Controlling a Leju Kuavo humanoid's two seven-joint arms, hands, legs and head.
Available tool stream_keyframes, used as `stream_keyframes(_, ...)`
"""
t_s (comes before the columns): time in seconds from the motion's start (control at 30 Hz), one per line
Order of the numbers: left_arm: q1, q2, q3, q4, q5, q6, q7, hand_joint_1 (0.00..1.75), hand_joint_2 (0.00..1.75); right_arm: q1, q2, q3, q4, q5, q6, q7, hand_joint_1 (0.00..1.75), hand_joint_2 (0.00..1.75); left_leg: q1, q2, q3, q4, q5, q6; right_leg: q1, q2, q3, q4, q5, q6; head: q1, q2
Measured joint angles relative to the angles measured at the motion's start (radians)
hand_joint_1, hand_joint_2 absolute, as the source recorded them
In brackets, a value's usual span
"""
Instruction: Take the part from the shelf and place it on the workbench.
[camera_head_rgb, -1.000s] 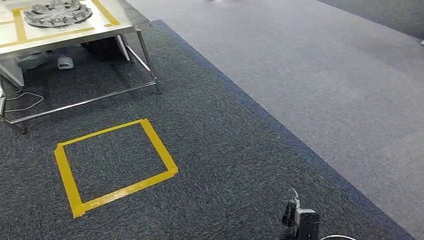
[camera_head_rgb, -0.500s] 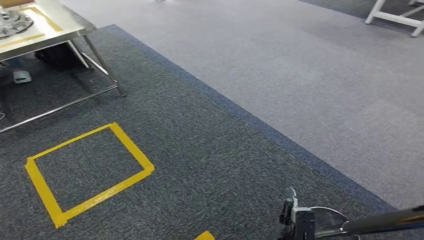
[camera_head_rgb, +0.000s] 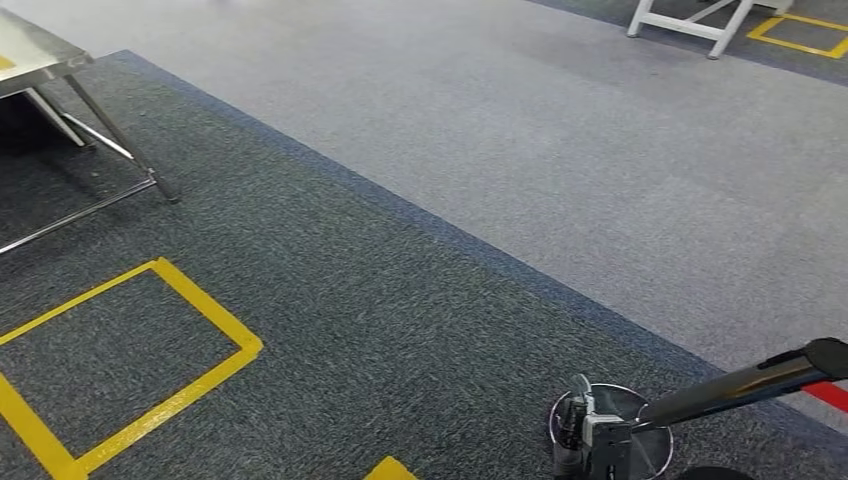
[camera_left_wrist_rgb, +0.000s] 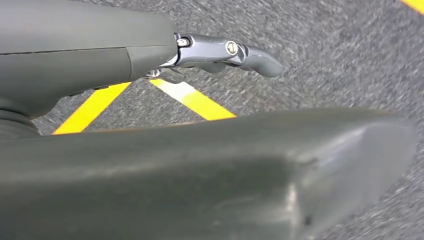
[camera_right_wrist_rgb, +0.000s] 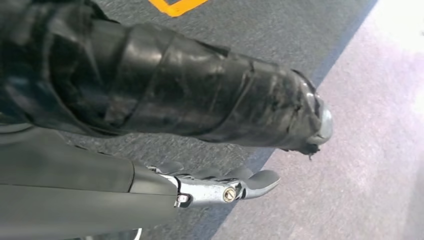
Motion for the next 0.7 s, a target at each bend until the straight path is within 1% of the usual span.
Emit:
stream_keyframes(0.03,0.001,0.0,0.0,0.0,0.0,0.0,0.0,0.0,0.0,0.002,0.0,0.0,0.001,0.0,0.0,0.0,0.0,0.0,0.0,0.014,-0.002,0.003,-0.001,-0.002,-0.004,-0.004,-0.017,0.034,-0.004,0.006,0.0,0.0)
stream_keyframes(0.07,0.001,-0.001,0.0,0.0,0.0,0.0,0.0,0.0,0.0,0.004,0.0,0.0,0.002,0.0,0.0,0.0,0.0,0.0,0.001,0.027,-0.003,0.006,-0.003,-0.004,-0.008,-0.008,-0.016,0.033,0.01,0.011,0.0,0.0)
stream_keyframes(0.1,0.0,-0.001,0.0,0.0,0.0,0.0,0.0,0.0,0.0,0.006,0.0,-0.001,0.002,0.0,0.0,0.0,0.0,0.0,0.002,0.039,-0.004,0.01,-0.005,-0.007,-0.011,-0.015,0.004,-0.006,0.038,0.015,0.0,0.0)
stream_keyframes(0.13,-0.001,-0.002,0.0,0.0,0.0,0.0,0.0,0.0,0.0,0.006,0.0,-0.001,0.002,0.0,-0.001,0.0,0.0,0.0,0.004,0.05,-0.005,0.015,-0.008,-0.012,-0.013,-0.027,0.04,-0.072,0.071,0.019,0.0,0.0)
stream_keyframes(0.17,-0.002,-0.002,0.0,0.0,0.0,0.0,0.0,0.0,0.0,0.005,0.0,-0.001,0.002,0.0,-0.001,0.0,0.0,0.0,0.004,0.059,-0.006,0.021,-0.012,-0.019,-0.013,-0.043,0.073,-0.135,0.092,0.019,0.0,0.0)
stream_keyframes(0.2,-0.002,-0.002,0.0,0.0,0.0,-0.001,0.0,0.0,0.0,0.003,0.0,0.0,0.003,0.0,-0.001,0.0,0.0,0.0,0.003,0.067,-0.007,0.027,-0.016,-0.026,-0.011,-0.054,0.1,-0.183,0.105,0.014,-0.001,0.0)
stream_keyframes(0.23,-0.003,-0.001,0.0,0.0,0.0,-0.001,0.0,0.0,0.0,0.002,0.0,0.0,0.003,0.0,-0.002,0.0,0.0,0.0,0.002,0.074,-0.007,0.031,-0.018,-0.033,-0.009,-0.06,0.112,-0.208,0.109,0.005,-0.002,0.0)
stream_keyframes(0.27,-0.003,-0.001,0.0,0.0,0.0,-0.002,0.0,0.0,0.0,0.002,0.0,0.0,0.003,0.0,-0.002,0.0,0.0,0.0,0.001,0.08,-0.006,0.033,-0.018,-0.04,-0.006,-0.057,0.111,-0.211,0.108,-0.005,-0.004,0.0)
stream_keyframes(0.33,-0.005,-0.001,0.0,0.0,0.0,-0.004,0.0,0.0,0.0,0.005,0.0,-0.001,0.003,0.0,-0.002,0.0,0.0,0.0,0.004,0.089,-0.005,0.033,-0.018,-0.051,-0.005,-0.04,0.105,-0.213,0.116,-0.023,-0.006,0.0)
stream_keyframes(0.37,-0.006,-0.001,0.0,0.0,0.0,-0.005,0.0,0.0,0.0,0.006,0.0,-0.001,0.003,0.0,-0.002,0.0,0.0,0.0,0.006,0.081,-0.008,0.042,-0.028,-0.057,-0.006,-0.033,0.103,-0.215,0.12,-0.03,-0.007,0.0)
stream_keyframes(0.4,-0.006,-0.001,0.0,0.0,0.0,-0.005,0.0,0.0,0.0,0.006,-0.001,-0.001,0.003,0.0,-0.002,0.0,0.0,0.0,0.008,0.064,-0.018,0.068,-0.052,-0.061,-0.008,-0.026,0.103,-0.216,0.125,-0.037,-0.009,0.0)
stream_keyframes(0.43,-0.006,-0.001,0.0,0.0,0.0,-0.006,0.0,0.0,0.0,0.005,0.0,0.0,0.003,0.0,-0.002,0.0,0.0,0.0,0.01,0.041,-0.038,0.118,-0.087,-0.065,-0.009,-0.018,0.101,-0.217,0.129,-0.044,-0.012,0.0)
stream_keyframes(0.47,-0.005,-0.002,0.0,0.0,0.0,-0.006,0.0,0.0,0.0,0.005,0.0,0.0,0.003,0.0,-0.002,0.0,0.0,0.0,0.011,0.019,-0.066,0.188,-0.128,-0.067,-0.009,-0.009,0.096,-0.217,0.133,-0.048,-0.015,0.0)
stream_keyframes(0.5,-0.004,-0.002,0.0,0.0,-0.001,-0.006,0.0,0.0,0.0,0.005,0.0,0.0,0.003,0.0,-0.003,0.0,0.0,0.0,0.011,0.006,-0.095,0.26,-0.162,-0.068,-0.007,0.001,0.092,-0.216,0.136,-0.051,-0.016,0.0)
stream_keyframes(0.53,-0.002,-0.002,0.0,0.0,-0.001,-0.006,0.0,0.0,0.0,0.006,0.0,0.0,0.004,0.001,-0.004,0.0,0.0,0.0,0.011,0.0,-0.116,0.314,-0.18,-0.067,-0.006,0.012,0.088,-0.216,0.139,-0.052,-0.017,0.0)
stream_keyframes(0.57,0.0,-0.002,0.0,0.0,-0.001,-0.006,0.0,0.0,0.0,0.006,0.0,0.0,0.006,0.001,-0.005,0.0,0.0,0.0,0.011,-0.002,-0.12,0.33,-0.175,-0.064,-0.004,0.025,0.086,-0.215,0.141,-0.052,-0.017,0.0)
stream_keyframes(0.6,0.0,-0.002,0.0,0.0,-0.002,-0.006,0.0,0.0,0.0,0.006,0.0,0.001,0.009,0.002,-0.007,0.0,0.0,0.0,0.011,-0.006,-0.105,0.301,-0.149,-0.061,-0.003,0.037,0.085,-0.215,0.142,-0.051,-0.017,0.0)
stream_keyframes(0.63,0.0,-0.001,0.0,0.0,-0.002,-0.006,0.0,0.0,0.0,0.005,-0.001,0.002,0.013,0.002,-0.008,0.0,0.0,0.0,0.011,-0.015,-0.075,0.238,-0.111,-0.055,-0.002,0.05,0.086,-0.215,0.144,-0.05,-0.017,0.0)
stream_keyframes(0.67,-0.001,0.0,0.0,0.0,-0.002,-0.006,0.0,0.0,0.0,0.003,-0.001,0.005,0.02,0.003,-0.008,0.0,0.0,0.0,0.011,-0.039,-0.04,0.163,-0.075,-0.049,-0.002,0.061,0.085,-0.214,0.146,-0.048,-0.017,0.0)
stream_keyframes(0.7,-0.001,0.001,0.001,0.0,-0.003,-0.008,0.0,0.0,0.0,-0.002,-0.001,0.008,0.029,0.006,-0.008,0.0,0.0,0.0,0.012,-0.063,-0.012,0.098,-0.05,-0.042,-0.002,0.073,0.082,-0.213,0.148,-0.044,-0.016,0.0)
